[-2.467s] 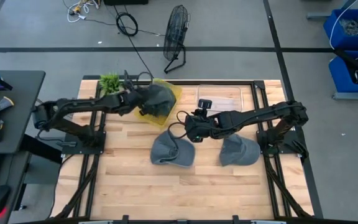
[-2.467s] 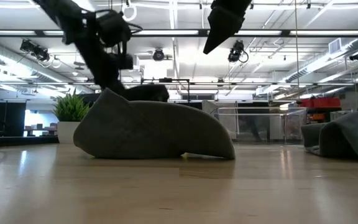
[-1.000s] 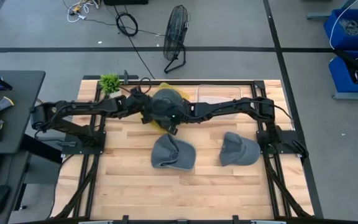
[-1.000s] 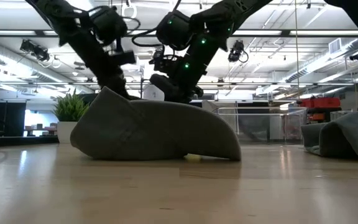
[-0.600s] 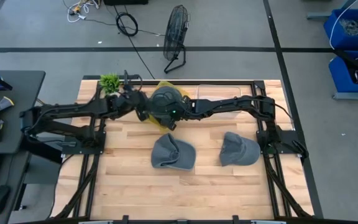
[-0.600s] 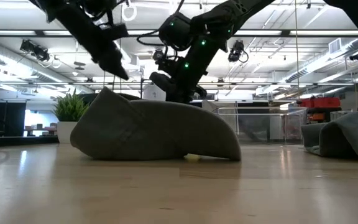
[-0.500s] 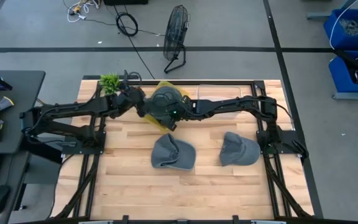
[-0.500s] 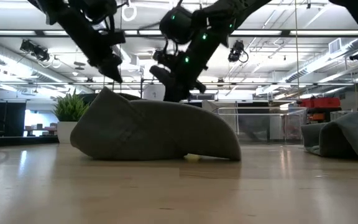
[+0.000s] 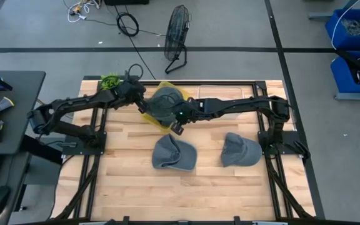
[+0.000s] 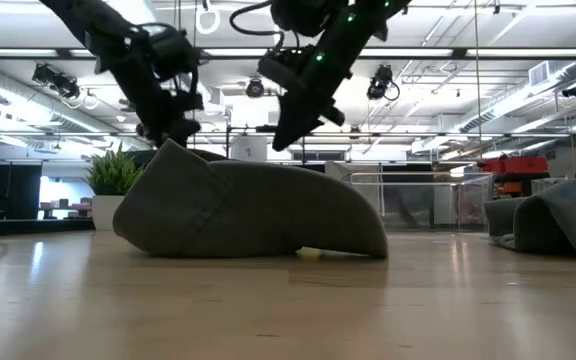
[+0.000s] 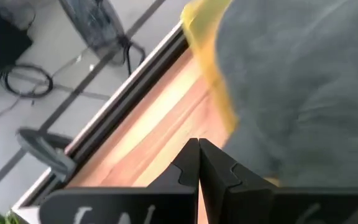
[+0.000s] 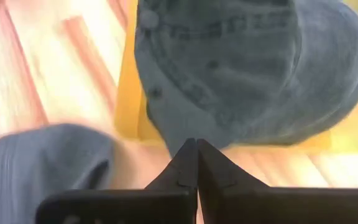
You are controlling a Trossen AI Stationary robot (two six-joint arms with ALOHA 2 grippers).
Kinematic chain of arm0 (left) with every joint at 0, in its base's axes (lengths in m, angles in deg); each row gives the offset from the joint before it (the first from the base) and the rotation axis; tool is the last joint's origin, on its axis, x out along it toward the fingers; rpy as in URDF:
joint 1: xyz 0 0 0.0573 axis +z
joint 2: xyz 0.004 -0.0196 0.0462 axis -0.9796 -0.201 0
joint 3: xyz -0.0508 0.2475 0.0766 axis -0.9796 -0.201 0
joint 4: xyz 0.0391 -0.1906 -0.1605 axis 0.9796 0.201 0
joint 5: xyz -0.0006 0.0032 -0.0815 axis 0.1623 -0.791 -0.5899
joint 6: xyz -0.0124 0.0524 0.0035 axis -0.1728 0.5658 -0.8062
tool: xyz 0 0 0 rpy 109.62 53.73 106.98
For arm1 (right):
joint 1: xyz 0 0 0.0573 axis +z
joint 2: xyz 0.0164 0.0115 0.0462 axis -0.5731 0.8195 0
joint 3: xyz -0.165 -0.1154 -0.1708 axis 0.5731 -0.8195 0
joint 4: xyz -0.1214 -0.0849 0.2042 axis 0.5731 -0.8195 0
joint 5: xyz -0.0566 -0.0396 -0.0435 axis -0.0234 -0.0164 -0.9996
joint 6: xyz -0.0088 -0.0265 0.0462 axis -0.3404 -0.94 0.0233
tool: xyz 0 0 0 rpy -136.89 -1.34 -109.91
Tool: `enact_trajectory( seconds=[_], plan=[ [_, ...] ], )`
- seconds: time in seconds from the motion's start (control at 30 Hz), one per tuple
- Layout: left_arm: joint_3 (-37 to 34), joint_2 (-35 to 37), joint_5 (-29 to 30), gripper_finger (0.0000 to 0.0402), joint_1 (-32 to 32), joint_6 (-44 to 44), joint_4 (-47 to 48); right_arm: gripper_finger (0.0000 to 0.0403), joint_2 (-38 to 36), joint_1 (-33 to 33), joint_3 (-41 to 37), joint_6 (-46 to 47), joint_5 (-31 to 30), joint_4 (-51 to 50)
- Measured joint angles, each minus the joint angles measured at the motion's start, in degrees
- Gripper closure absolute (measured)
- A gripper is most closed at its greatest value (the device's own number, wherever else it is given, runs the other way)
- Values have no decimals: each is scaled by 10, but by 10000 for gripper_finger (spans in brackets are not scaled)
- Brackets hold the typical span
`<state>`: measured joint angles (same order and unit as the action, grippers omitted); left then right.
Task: Pick & Place hat
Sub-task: Put the gray cap into the yellow bin
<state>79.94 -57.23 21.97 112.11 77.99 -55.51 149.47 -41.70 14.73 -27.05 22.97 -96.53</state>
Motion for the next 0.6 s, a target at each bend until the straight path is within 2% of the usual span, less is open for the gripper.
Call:
enact_trajectory(
  seconds=[0.27,0.6],
  plan=[
    [0,-62,-66,398,-1,-15,-7,402,68,-20,0,5,8,25],
    [0,-77,-120,399,-49,5,-37,403,94,-48,-1,1,19,139]
  ],
)
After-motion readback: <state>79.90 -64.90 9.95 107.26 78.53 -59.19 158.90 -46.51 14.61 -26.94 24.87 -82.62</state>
